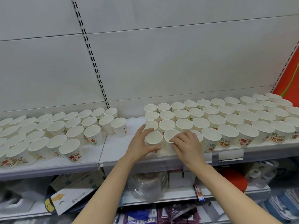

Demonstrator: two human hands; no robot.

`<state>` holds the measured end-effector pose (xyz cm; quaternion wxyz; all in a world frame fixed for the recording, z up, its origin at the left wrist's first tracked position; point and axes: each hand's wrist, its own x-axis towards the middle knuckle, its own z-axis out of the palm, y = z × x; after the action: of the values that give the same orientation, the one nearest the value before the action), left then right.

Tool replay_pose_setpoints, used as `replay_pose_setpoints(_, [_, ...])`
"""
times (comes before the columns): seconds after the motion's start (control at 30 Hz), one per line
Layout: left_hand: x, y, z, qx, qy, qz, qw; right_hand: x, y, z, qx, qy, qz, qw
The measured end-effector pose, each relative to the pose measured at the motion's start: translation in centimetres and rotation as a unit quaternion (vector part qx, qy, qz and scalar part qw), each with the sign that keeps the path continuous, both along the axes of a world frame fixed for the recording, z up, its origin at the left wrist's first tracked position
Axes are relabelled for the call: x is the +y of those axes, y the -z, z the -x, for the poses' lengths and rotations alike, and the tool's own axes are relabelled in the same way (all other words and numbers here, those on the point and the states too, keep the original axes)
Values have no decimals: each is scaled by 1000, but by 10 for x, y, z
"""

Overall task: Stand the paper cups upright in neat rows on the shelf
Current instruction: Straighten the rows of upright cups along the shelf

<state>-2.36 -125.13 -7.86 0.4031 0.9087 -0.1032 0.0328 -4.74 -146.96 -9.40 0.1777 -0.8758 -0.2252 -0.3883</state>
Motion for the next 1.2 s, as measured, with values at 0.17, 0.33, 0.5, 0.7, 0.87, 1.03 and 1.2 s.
replay_pose_setpoints(0.17, [2,-2,0,4,1,-9,1000,4,-4,-3,12,-14,-9,1000])
replay_pose_setpoints(0.33, [7,-9,5,13,-5,-15,1000,4,-4,-1,15,-6,-30,999])
replay_pose_setpoints(0.5, [37,-18,16,-62,-72,-33,995,20,-17,-6,-21,-23,-46,998])
replay_pose_setpoints(0.7, [101,-35,2,-109,-203,-82,970,66,-28,-26,-28,-60,-30,997])
replay_pose_setpoints(0.87, [157,-51,-36,-85,-233,-137,959,117,-30,-56,-23,-83,-18,996])
replay_pose_setpoints(1.03, [194,-68,-83,-64,-200,-176,962,176,-32,-93,25,-99,46,994])
replay_pose_setpoints(1.2, [213,-79,-130,-78,-155,-243,954,209,-52,-125,27,-69,60,995])
